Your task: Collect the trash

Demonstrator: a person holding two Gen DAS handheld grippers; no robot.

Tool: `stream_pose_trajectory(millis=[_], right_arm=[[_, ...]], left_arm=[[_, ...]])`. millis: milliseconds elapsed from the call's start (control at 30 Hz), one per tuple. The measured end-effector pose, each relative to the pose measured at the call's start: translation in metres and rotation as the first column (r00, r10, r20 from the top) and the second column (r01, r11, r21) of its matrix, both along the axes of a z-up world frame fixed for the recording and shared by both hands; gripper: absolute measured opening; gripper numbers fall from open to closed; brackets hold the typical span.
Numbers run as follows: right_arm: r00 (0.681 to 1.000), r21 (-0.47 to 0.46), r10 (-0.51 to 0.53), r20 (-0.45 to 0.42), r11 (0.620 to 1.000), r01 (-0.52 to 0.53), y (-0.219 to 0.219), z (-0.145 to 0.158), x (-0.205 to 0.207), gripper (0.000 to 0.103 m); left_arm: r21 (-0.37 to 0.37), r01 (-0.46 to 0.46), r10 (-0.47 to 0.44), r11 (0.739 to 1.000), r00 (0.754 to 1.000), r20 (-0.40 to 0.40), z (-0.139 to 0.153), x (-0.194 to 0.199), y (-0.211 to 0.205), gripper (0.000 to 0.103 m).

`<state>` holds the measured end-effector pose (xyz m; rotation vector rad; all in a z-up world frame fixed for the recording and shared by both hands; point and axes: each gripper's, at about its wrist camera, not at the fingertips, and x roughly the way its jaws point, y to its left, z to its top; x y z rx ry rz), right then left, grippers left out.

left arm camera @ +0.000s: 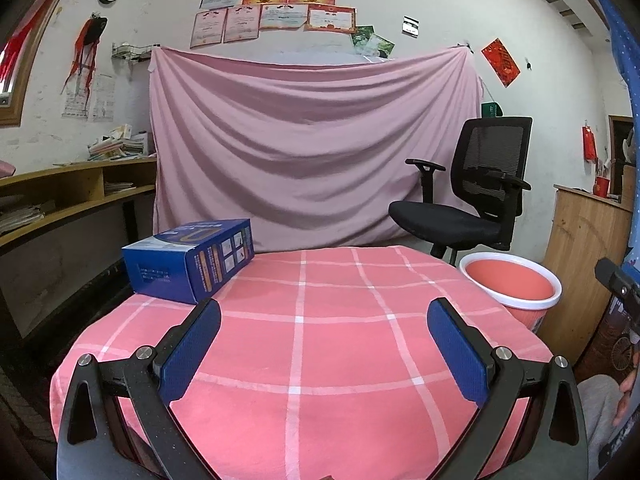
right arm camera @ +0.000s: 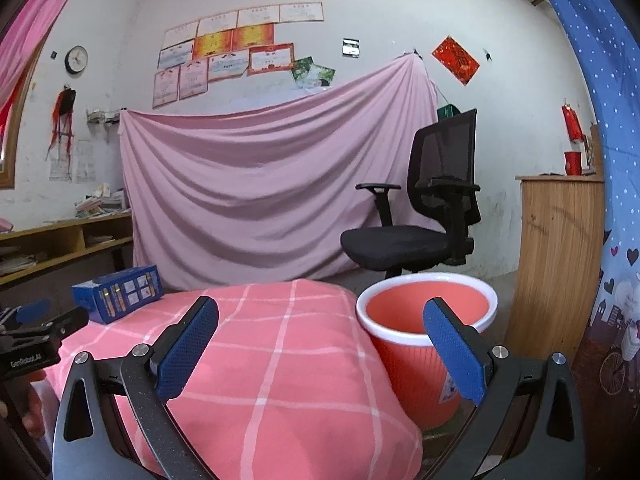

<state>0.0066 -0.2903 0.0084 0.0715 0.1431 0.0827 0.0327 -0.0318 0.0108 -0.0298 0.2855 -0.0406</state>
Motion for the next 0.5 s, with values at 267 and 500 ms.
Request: stream_pose_trajectory(millis=[267, 500], right_arm=[[1.000, -0.027, 0.012, -0.006, 1.000, -0.013, 0.017, -0.003, -0.005, 0.103], [0.999, -0.073, -0.001, -0.033, 0.997, -0.001, 0.028, -0.008, 0.001, 0.103]], left_arm=[[-0.005, 0.005, -0.005, 1.000, 1.000, 0.009, -0.003, -0.006, 0.002, 0.101], [-0.014, -0.008, 0.008, 1.000, 1.000, 0.008, -0.003, -0.006, 0.006, 0.101]])
